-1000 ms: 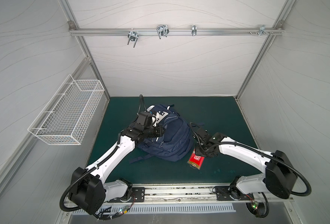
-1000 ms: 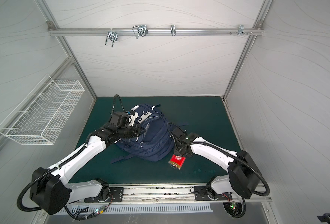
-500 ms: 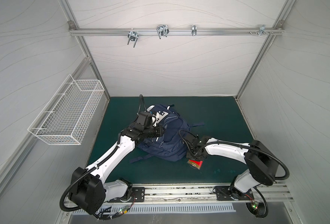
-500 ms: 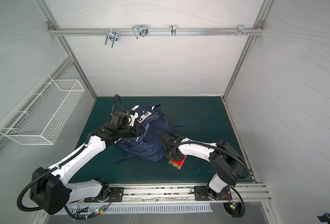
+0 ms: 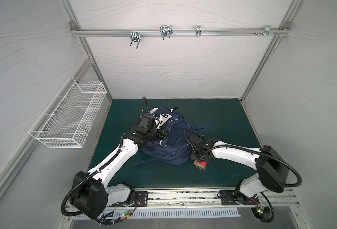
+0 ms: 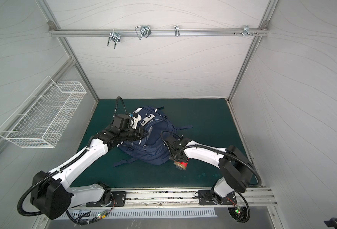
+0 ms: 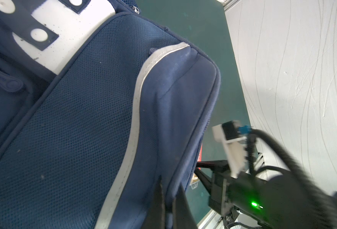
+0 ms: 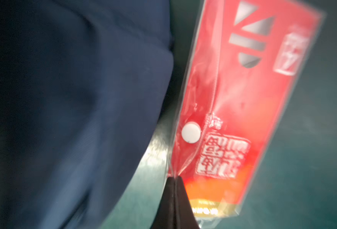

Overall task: Pack books, pencil case, and school supplies into a backpack
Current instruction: Pick up the loose stationery at the center of the table, then place the loose stationery in the student bag.

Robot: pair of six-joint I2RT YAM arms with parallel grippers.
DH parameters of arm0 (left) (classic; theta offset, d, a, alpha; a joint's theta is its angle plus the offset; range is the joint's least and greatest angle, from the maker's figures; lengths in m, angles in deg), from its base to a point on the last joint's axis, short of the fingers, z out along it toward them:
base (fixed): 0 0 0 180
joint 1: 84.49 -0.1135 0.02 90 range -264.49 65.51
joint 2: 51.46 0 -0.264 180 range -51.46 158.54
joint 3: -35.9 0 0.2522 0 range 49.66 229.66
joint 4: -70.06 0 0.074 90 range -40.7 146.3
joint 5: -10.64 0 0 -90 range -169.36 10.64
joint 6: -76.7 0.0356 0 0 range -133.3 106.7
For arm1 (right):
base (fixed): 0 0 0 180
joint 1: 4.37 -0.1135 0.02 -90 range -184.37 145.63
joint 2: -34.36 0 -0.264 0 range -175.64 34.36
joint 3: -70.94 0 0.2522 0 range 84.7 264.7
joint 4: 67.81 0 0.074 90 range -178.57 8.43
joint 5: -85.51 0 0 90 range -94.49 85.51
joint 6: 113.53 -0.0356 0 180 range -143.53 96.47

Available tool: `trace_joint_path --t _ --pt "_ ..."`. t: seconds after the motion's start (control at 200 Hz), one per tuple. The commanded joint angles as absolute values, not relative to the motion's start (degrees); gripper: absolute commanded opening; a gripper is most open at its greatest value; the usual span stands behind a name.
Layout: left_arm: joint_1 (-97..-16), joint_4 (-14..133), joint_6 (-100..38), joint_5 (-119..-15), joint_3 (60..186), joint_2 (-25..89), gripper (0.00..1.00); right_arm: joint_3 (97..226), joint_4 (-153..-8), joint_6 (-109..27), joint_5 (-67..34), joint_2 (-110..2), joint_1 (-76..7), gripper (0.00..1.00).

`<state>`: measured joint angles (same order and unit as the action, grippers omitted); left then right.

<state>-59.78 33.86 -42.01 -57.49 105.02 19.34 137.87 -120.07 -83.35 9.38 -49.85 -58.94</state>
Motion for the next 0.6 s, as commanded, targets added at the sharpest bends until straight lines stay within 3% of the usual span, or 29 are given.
trace_joint_path --t 0.0,0.205,0.415,0.595 --pt "-59.4 38.3 -41.6 -55.6 107.4 17.5 0.00 140.0 -127.2 -80.4 16.1 -40.9 -60.6 0.00" --pt "-59.5 39.1 -42.1 -54.5 107.3 17.5 0.00 147.3 -123.9 -67.9 8.1 -34.6 -61.2 0.00" --pt "-59.4 41.6 -42.2 -52.0 106.4 16.3 0.00 154.4 -112.1 -59.8 -7.1 -41.0 -61.2 0.00" --pt "-59.4 41.7 -42.3 -52.1 106.4 16.0 0.00 154.2 -98.2 -62.4 -18.8 -46.2 -57.7 0.00"
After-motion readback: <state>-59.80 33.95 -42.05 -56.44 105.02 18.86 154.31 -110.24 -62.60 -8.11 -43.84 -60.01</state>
